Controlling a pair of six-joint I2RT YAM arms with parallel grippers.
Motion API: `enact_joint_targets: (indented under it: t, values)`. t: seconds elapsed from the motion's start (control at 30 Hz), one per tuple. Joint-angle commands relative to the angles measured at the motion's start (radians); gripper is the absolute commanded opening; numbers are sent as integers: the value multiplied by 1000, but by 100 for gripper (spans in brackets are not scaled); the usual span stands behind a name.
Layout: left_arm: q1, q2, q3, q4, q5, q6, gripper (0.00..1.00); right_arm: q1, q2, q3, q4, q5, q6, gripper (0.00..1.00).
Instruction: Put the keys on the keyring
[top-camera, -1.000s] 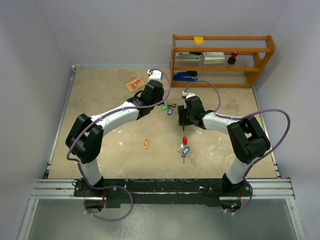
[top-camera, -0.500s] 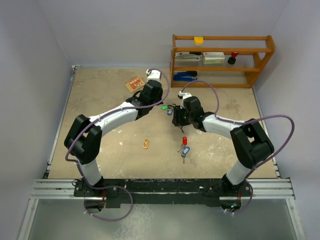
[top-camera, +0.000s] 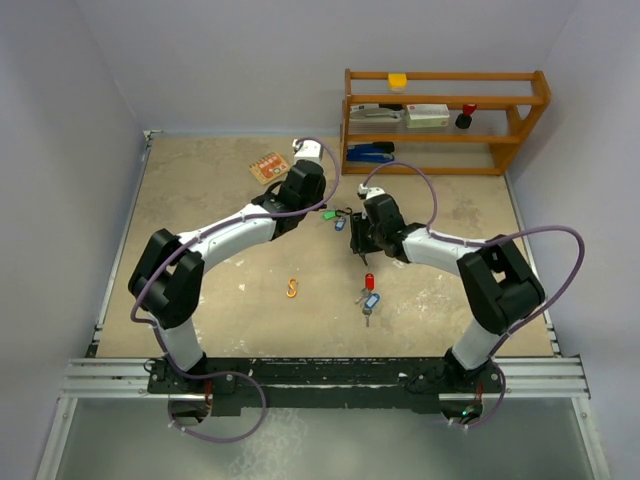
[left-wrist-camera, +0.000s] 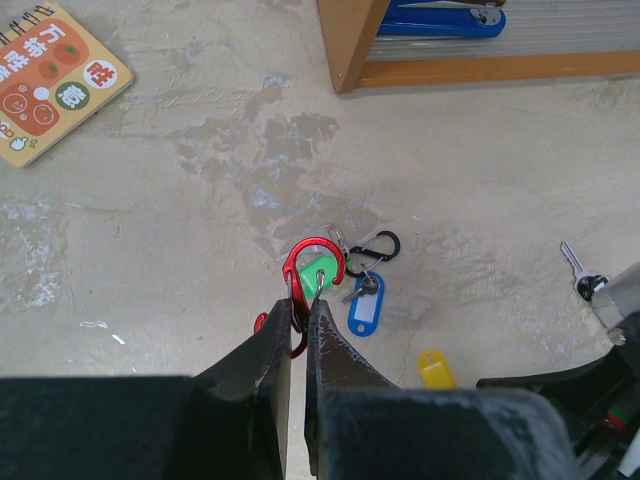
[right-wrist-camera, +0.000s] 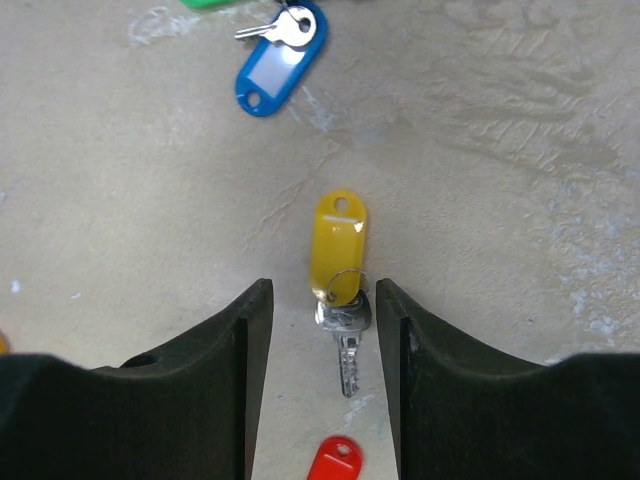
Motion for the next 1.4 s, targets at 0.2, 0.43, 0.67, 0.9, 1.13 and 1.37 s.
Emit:
enact_joint_targets:
  t: [0.2,0.43,0.67,0.9,1.13,1.37]
  values:
    - [8,-43,-2,40,4,-15,0,51,79,102,-101,126,30,52]
    - [7,-45,-4,41,7,-15,0,60,125,143,-241,309,63,52]
    - [7,-42,-5,45,9,-16,0,58,173,166,-338,487,58,53]
    - [7,-44,-6,45,7,-15,0,54,172,176,-334,511,51,53]
    - [8,-42,-5,46,8,-16,0,54,53,72,-189,431,30,52]
    - [7,-41,-6,47,12,-16,0,54,-83,12,-91,389,-29,52]
